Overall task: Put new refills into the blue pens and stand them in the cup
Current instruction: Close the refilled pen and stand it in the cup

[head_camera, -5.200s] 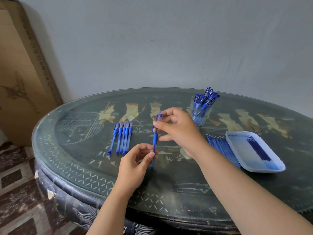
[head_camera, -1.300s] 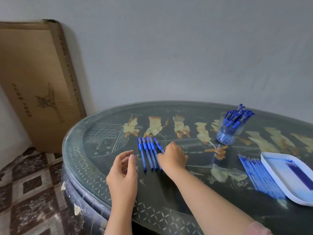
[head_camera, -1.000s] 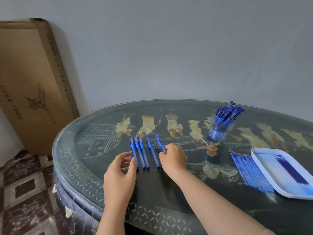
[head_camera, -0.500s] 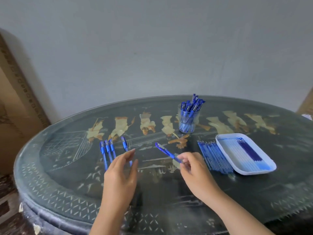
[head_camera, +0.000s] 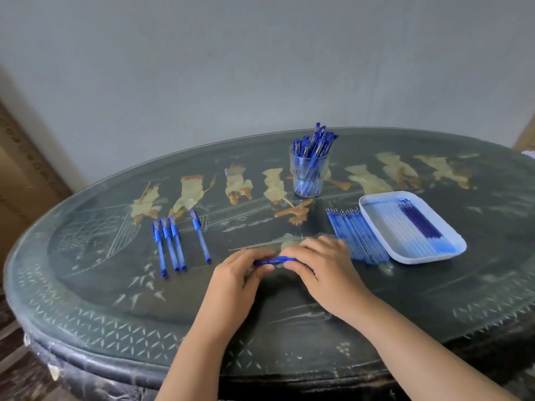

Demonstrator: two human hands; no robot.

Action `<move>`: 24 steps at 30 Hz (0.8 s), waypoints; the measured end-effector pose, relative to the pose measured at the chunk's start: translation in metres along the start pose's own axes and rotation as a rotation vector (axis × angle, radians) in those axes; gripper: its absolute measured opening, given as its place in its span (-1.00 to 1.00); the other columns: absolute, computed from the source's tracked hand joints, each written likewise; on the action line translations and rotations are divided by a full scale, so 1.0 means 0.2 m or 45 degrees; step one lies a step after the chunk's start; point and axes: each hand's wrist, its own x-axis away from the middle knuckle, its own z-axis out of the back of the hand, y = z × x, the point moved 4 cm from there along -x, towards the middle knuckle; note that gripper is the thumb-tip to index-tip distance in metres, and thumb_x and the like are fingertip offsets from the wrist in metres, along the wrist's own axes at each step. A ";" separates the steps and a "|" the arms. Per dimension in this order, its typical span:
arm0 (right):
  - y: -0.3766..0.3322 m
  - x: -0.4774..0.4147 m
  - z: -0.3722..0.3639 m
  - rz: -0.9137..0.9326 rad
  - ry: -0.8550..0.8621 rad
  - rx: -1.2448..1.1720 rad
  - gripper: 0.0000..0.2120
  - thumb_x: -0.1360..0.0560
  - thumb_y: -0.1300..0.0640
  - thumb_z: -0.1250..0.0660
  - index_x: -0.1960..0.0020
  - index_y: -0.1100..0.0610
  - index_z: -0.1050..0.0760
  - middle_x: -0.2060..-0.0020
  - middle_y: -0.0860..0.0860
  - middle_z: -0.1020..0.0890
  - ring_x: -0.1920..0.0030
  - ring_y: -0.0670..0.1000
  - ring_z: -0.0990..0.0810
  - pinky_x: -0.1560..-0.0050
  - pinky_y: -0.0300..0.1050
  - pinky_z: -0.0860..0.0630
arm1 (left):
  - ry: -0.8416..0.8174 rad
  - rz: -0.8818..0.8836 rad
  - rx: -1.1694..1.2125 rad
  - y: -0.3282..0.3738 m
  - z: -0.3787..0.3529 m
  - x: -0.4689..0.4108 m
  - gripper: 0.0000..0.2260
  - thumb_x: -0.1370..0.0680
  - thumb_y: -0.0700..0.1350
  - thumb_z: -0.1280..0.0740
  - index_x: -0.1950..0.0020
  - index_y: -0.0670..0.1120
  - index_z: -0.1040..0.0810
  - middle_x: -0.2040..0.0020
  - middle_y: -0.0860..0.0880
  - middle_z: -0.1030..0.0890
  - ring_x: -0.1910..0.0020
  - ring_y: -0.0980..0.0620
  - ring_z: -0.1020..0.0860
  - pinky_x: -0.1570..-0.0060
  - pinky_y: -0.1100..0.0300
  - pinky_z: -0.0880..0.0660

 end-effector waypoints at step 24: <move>-0.01 0.01 0.06 -0.009 0.351 0.113 -0.78 -0.57 0.13 -0.19 0.03 0.10 -0.62 0.28 -0.07 -0.54 0.27 0.06 -0.46 0.21 -0.01 -0.33 | 0.114 0.346 0.137 -0.06 0.02 0.00 -0.86 -0.60 -0.12 -0.31 0.15 0.00 -0.58 0.24 0.14 -0.58 0.18 0.23 -0.52 0.17 0.46 -0.37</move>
